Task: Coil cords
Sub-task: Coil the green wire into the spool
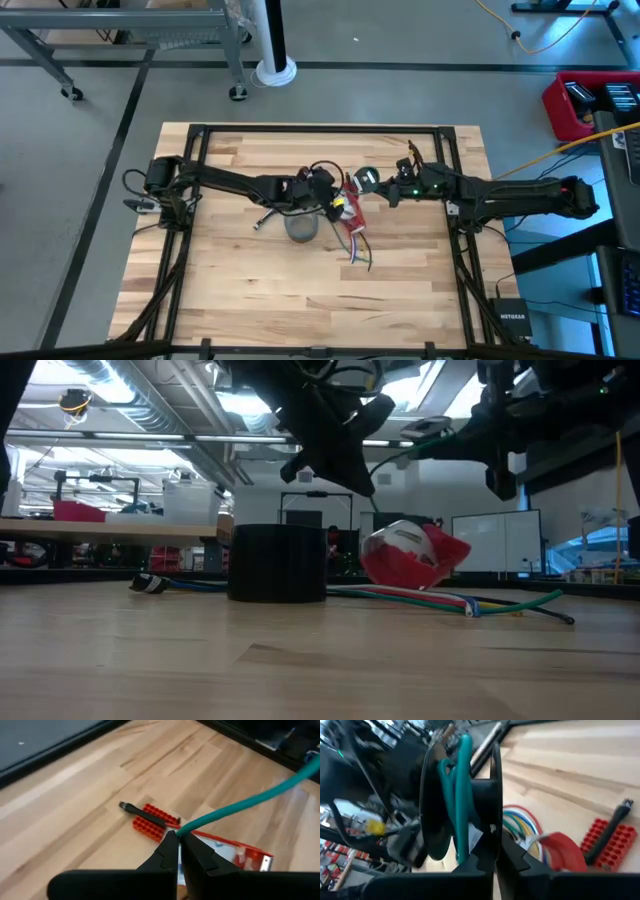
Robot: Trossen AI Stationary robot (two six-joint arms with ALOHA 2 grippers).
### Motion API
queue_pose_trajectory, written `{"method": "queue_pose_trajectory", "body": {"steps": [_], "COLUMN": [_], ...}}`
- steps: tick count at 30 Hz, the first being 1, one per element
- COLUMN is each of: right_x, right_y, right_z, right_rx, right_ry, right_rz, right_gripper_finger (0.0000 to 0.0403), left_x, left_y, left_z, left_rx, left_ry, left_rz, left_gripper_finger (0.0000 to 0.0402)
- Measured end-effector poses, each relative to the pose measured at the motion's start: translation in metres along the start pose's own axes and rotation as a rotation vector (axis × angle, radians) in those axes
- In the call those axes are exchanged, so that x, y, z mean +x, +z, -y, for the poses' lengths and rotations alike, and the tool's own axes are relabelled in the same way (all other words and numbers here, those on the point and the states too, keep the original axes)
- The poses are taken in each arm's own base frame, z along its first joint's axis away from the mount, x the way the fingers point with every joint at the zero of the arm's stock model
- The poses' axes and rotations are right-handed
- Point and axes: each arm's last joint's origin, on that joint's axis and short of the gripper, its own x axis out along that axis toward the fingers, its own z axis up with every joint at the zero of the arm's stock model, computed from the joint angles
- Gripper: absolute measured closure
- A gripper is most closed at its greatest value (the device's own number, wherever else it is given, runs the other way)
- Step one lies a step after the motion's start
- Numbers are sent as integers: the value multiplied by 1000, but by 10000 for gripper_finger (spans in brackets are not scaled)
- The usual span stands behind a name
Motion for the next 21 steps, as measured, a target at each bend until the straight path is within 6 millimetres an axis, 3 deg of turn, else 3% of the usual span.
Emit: {"method": "queue_pose_trajectory", "body": {"steps": [8,16,21], "right_x": [0,-1,-1], "right_y": [-4,-7,-10], "right_z": [1,5,9], "right_rx": [2,5,9], "right_ry": [25,-18,-60], "right_rz": [-78,-114,-149], "right_gripper_finger": [400,400,400], "left_x": [6,-11,-21], "left_y": [1,2,20], "left_z": [-18,-35,-51], "left_rx": [31,68,57], "left_ry": [20,117,158], "left_rz": [-89,-192,-146], "left_gripper_finger": [402,402,401]}}
